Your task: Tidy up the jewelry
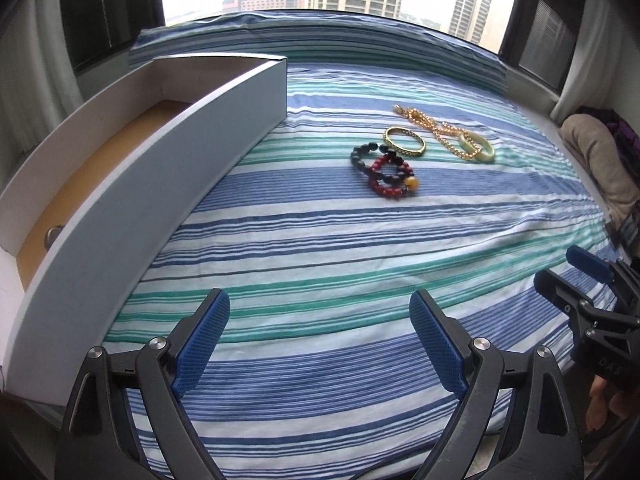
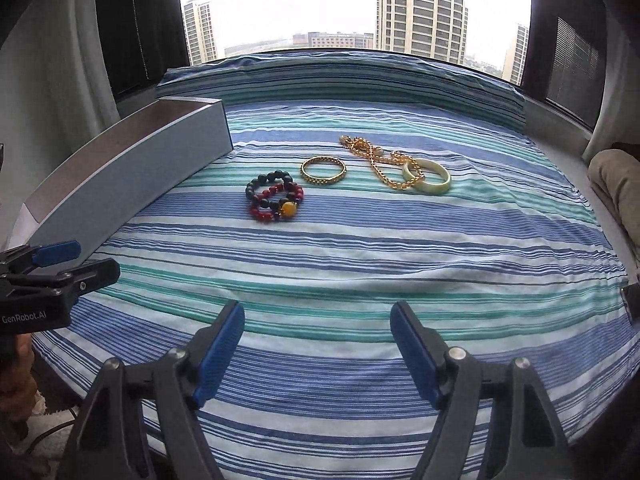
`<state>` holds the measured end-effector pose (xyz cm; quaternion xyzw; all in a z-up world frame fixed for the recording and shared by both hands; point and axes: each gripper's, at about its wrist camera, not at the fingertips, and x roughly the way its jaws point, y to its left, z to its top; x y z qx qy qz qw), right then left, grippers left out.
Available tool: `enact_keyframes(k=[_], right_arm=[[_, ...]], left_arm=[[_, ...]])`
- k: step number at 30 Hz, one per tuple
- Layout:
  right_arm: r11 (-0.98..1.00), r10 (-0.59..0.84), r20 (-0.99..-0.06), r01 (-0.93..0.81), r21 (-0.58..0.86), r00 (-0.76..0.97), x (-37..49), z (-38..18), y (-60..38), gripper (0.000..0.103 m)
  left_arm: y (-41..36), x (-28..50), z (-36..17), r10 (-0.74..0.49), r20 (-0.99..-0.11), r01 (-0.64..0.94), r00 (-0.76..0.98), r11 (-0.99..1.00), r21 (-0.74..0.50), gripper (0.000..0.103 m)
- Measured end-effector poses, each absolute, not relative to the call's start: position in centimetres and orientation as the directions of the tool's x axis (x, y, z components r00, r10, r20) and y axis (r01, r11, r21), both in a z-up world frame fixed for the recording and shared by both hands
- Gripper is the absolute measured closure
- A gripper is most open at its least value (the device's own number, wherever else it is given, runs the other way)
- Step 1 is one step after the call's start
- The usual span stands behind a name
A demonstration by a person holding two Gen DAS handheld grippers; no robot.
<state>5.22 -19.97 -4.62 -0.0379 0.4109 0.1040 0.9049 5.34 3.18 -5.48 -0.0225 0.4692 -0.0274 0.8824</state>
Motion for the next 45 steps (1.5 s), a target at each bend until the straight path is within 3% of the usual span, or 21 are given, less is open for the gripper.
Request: enact_keyframes(k=[15,21,32,33,34,35,38,45], right_arm=[[0.98,0.159,-0.78,-0.193,0.05,0.605,5.5,-6.2,-21.4,0.026],[0.981,0.167,-0.788,-0.183,0.07,0.592,5.4,-6.7,-21.8,0.026],[0.984,0.158,-0.784,-0.157,0.079,0.6,4.6,-6.5,-23.0,0.026],[0.985,0.158,-0.784,-0.155,0.08,0.6,4.5,-6.5,-23.2,0.026],[0.985,0.158,-0.784,-0.153,0.081,0.6,4.5,-6.5,-23.3,0.026],[0.985,0.156,-0.785,-0.15,0.081,0.6,4.5,-6.6,-23.4,0.026],[0.986,0.154,-0.787,-0.14,0.087,0.598,4.6,-6.8,-23.7,0.026],[0.986,0.158,-0.782,-0.138,0.093,0.603,4.8,-6.7,-23.8,0.026]], left_arm=[[1.4,9.0,-7.4,-0.119,-0.866,0.079,0.485,0.993,-0.092,0.011],[1.0,16.4,-7.7,-0.218,-0.874,0.076,0.433,0.976,-0.205,0.014],[-0.4,26.3,-12.7,-0.219,-0.908,-0.05,0.357,0.966,-0.253,0.061],[-0.5,26.5,-12.7,-0.218,-0.912,-0.047,0.348,0.967,-0.249,0.069],[-0.5,26.6,-12.9,-0.243,-0.911,-0.038,0.334,0.962,-0.271,0.089],[-0.5,26.5,-12.8,-0.252,-0.906,-0.034,0.34,0.96,-0.279,0.093],[-0.5,25.9,-12.3,-0.227,-0.909,-0.007,0.349,0.969,-0.245,0.094],[3.0,21.2,-9.5,-0.285,-0.881,-0.008,0.377,0.95,-0.311,0.094]])
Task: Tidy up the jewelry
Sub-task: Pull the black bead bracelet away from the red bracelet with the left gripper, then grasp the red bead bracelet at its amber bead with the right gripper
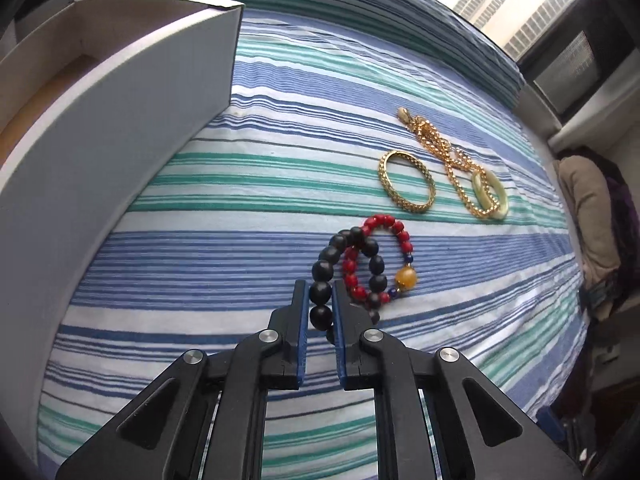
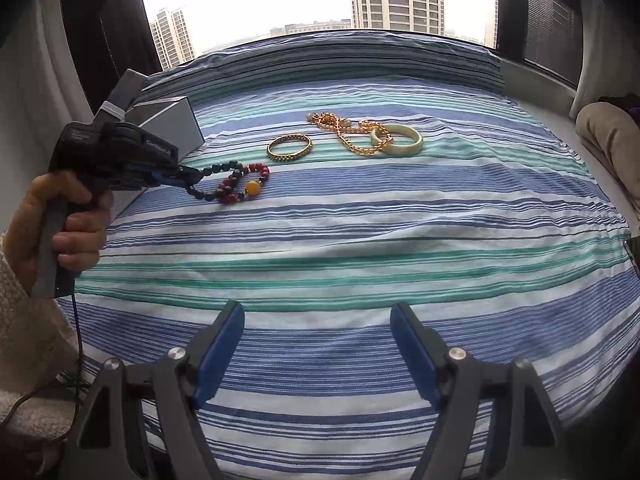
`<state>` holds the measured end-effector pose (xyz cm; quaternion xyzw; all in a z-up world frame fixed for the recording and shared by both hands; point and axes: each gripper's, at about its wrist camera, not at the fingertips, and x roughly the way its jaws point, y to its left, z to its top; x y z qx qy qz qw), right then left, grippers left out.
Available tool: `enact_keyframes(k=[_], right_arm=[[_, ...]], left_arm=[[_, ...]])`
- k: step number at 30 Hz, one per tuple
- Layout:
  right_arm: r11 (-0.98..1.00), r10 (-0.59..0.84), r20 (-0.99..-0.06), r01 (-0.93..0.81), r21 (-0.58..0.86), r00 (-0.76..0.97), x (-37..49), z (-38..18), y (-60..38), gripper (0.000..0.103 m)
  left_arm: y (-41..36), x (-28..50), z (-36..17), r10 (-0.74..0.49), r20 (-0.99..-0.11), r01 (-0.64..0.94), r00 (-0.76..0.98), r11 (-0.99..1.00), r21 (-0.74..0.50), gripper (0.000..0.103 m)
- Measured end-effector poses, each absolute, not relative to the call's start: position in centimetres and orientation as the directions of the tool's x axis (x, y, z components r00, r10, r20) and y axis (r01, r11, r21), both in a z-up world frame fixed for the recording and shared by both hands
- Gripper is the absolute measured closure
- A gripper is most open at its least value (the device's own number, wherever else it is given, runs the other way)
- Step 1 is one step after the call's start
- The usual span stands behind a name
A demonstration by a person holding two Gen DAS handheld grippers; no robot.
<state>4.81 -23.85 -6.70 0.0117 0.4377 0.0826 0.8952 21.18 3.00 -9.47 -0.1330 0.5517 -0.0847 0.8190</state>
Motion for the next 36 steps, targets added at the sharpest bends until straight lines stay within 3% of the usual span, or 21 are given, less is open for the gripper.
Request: enact_keyframes(k=[11,12,16,18,21,23,25,32,34,36], right_arm=[[0.963,0.26,-0.822,-0.199,0.182,0.506,8.8,-7.4,-23.1,0.026],[0.958,0.277,-0.825,-0.21,0.197,0.493,9.9,-7.2,-23.0,0.026],[0.933,0.359,-0.83,-0.198,0.302,0.426,15.4,-7.5,-22.6,0.026],[0.925,0.381,-0.842,-0.156,0.347,0.382,18.5,-8.3,-22.1,0.027],[0.897,0.441,-0.847,-0.11,0.429,0.297,22.4,-9.8,-20.0,0.045],[0.9,0.433,-0.855,-0.088,0.426,0.285,24.0,-10.4,-18.3,0.053],[0.913,0.407,-0.871,-0.091,0.398,0.277,24.9,-10.9,-16.3,0.069],[0.965,0.25,-0.92,-0.006,0.261,0.301,26.4,-12.2,-13.1,0.077],[0.971,0.235,-0.928,-0.027,0.238,0.291,26.2,-12.2,-12.4,0.086],[0.974,0.227,-0.933,-0.074,0.215,0.278,25.7,-12.2,-11.7,0.086]], left_arm=[[8.4,13.7,-11.3,-0.163,-0.923,-0.045,0.349,0.981,-0.19,0.092],[8.5,13.5,-11.4,-0.155,-0.922,-0.048,0.355,0.982,-0.183,0.09],[8.9,12.5,-11.3,-0.132,-0.914,-0.058,0.383,0.984,-0.167,0.057],[9.1,12.0,-11.2,-0.132,-0.911,-0.064,0.39,0.983,-0.17,0.055],[9.9,11.2,-11.0,-0.136,-0.908,-0.083,0.396,0.98,-0.183,0.053],[10.4,10.5,-10.7,-0.118,-0.907,-0.094,0.405,0.981,-0.169,0.049],[10.8,9.8,-10.5,-0.104,-0.904,-0.1,0.414,0.982,-0.158,0.047],[10.8,8.7,-10.2,-0.084,-0.899,-0.089,0.431,0.987,-0.135,0.046],[10.7,8.7,-10.3,-0.088,-0.899,-0.084,0.429,0.987,-0.137,0.046],[10.7,8.7,-10.4,-0.09,-0.9,-0.085,0.427,0.987,-0.139,0.046]])
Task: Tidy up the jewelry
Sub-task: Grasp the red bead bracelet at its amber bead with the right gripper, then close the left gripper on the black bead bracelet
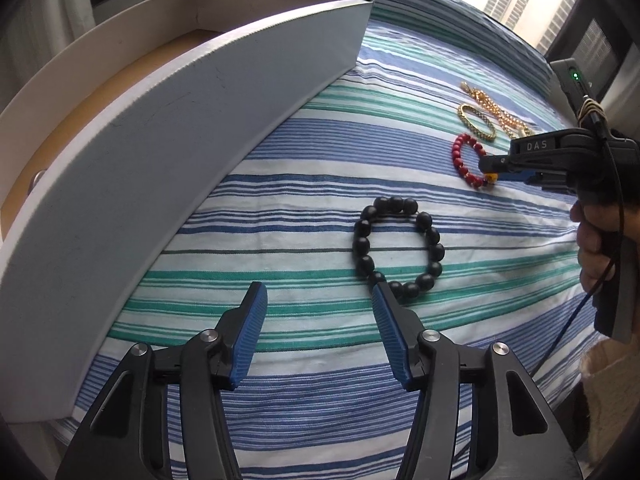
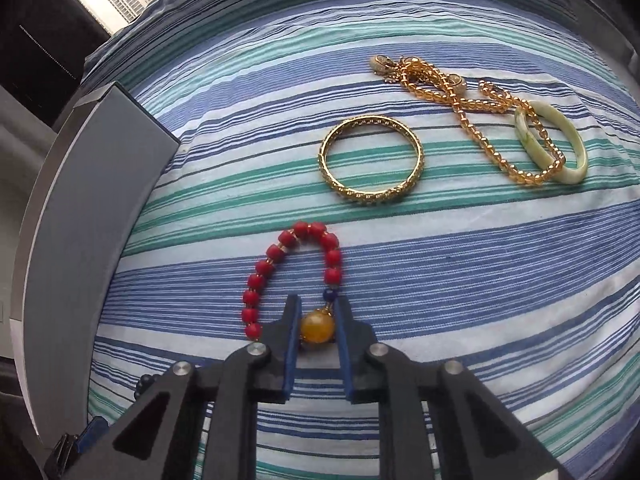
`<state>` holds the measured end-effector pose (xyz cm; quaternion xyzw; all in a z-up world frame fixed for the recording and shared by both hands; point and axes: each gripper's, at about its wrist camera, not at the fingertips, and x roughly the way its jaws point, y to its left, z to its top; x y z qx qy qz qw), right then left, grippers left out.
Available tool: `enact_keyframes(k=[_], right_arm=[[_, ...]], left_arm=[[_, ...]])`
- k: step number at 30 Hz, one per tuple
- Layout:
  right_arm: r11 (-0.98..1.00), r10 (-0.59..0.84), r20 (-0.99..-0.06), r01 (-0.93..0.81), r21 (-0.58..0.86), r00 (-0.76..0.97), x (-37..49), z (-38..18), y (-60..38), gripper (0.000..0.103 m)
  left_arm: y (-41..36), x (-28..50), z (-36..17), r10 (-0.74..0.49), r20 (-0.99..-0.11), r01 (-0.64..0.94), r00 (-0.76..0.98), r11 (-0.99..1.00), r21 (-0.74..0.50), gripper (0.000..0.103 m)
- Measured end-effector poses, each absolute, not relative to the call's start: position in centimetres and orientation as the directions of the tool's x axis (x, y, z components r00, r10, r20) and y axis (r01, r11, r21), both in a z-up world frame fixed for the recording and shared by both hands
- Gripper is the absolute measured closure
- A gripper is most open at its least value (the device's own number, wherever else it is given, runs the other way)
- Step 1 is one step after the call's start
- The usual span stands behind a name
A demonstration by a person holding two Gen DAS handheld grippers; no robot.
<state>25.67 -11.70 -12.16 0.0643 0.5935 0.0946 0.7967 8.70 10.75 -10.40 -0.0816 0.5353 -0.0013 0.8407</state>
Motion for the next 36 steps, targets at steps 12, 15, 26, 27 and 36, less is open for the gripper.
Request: enact_keyframes(k=[12,15,26,27,36], right_arm=[[0.971,0.093,-0.946,-0.238,0.018,0.309,18.3,-9.7,-17.6,0.086],[0.968,0.075,-0.943,-0.251,-0.01,0.326,17.1,-9.8,-19.7,0.084],[0.957,0.278,-0.895,-0.022,0.289,0.348,17.0,-9.3,-26.1,0.07],[0.957,0.278,-0.896,-0.021,0.289,0.345,16.8,-9.6,-26.0,0.07],[0.972,0.224,-0.893,-0.027,0.232,0.39,15.4,-9.2,-25.4,0.07]], left_arm=[[9.7,8.1,-10.4,-0.065,-0.906,-0.022,0.419,0.996,-0.082,0.042],[8.9,8.4,-10.5,-0.063,-0.909,-0.01,0.413,0.997,-0.074,0.042],[9.9,8.7,-10.5,-0.047,-0.915,-0.055,0.401,0.996,-0.075,0.039],[9.8,8.7,-10.4,-0.047,-0.913,-0.054,0.405,0.996,-0.075,0.039],[9.0,8.8,-9.8,-0.003,-0.907,-0.042,0.421,0.999,-0.023,0.039]])
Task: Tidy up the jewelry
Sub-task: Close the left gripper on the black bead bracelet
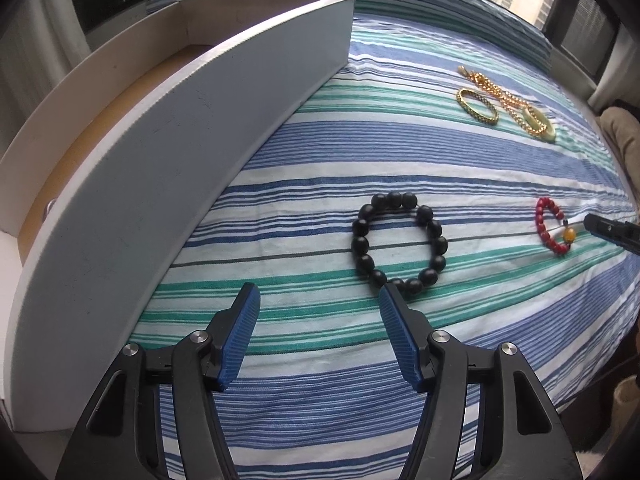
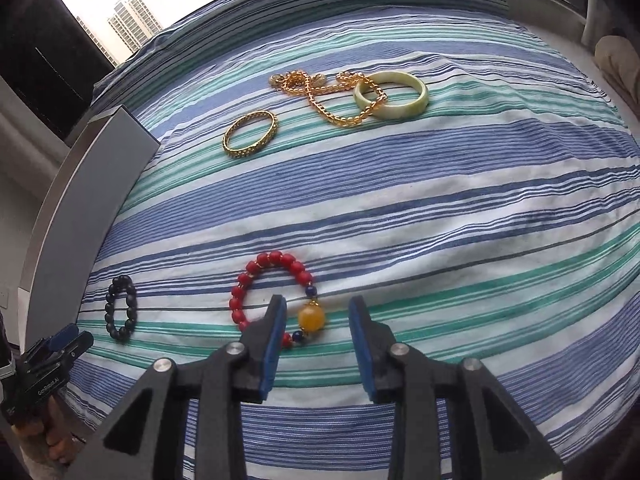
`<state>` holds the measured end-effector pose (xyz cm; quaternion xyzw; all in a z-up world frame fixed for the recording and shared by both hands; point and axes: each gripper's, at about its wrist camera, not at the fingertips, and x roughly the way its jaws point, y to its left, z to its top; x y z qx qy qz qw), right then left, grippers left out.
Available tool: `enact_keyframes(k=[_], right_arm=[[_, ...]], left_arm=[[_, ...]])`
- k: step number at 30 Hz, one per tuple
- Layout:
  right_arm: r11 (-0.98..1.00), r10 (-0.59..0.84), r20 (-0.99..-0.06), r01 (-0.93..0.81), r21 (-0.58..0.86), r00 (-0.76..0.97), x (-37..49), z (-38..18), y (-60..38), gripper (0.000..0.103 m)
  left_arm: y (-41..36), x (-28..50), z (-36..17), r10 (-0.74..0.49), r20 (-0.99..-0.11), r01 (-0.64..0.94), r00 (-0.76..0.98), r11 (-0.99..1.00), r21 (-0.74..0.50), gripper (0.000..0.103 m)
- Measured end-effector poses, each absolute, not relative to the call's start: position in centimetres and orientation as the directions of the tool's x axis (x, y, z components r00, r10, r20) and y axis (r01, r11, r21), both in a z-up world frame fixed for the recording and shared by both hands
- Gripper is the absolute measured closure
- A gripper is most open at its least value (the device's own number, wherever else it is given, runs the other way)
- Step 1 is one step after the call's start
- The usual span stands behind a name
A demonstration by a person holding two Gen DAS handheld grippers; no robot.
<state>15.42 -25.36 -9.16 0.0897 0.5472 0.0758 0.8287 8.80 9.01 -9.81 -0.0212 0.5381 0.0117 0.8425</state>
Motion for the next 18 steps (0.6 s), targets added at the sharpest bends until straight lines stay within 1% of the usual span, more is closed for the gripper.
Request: enact_keyframes(k=[4,7,11,13,15,18], right_arm=[[0.98,0.192,-0.898,-0.03,0.196,0.395,15.2,-9.1,-25.5,0.069],[0.976,0.202,-0.901,-0.009,0.215,0.384,15.3,-9.5,-26.1,0.067],[0.941,0.276,-0.895,0.092,0.326,0.35,15.6,-10.5,-27.9,0.066],[0.923,0.307,-0.887,0.117,0.366,0.345,15.7,-10.6,-28.3,0.066],[0.921,0.311,-0.884,0.119,0.371,0.348,15.7,-10.6,-28.2,0.066],[0.913,0.33,-0.88,0.121,0.39,0.341,15.7,-10.6,-28.1,0.066]], left_arm=[[9.0,9.0,-9.9,0.002,-0.907,-0.038,0.421,0.999,-0.016,0.038],[9.2,9.4,-10.0,-0.012,-0.913,-0.027,0.409,0.999,-0.026,0.037],[10.8,11.6,-11.0,-0.124,-0.927,-0.053,0.355,0.987,-0.152,0.036],[10.8,12.5,-11.4,-0.125,-0.928,-0.056,0.35,0.986,-0.154,0.036],[10.2,13.2,-11.6,-0.128,-0.93,-0.033,0.346,0.988,-0.148,0.036],[9.1,13.9,-12.1,-0.09,-0.933,-0.011,0.348,0.995,-0.1,0.037]])
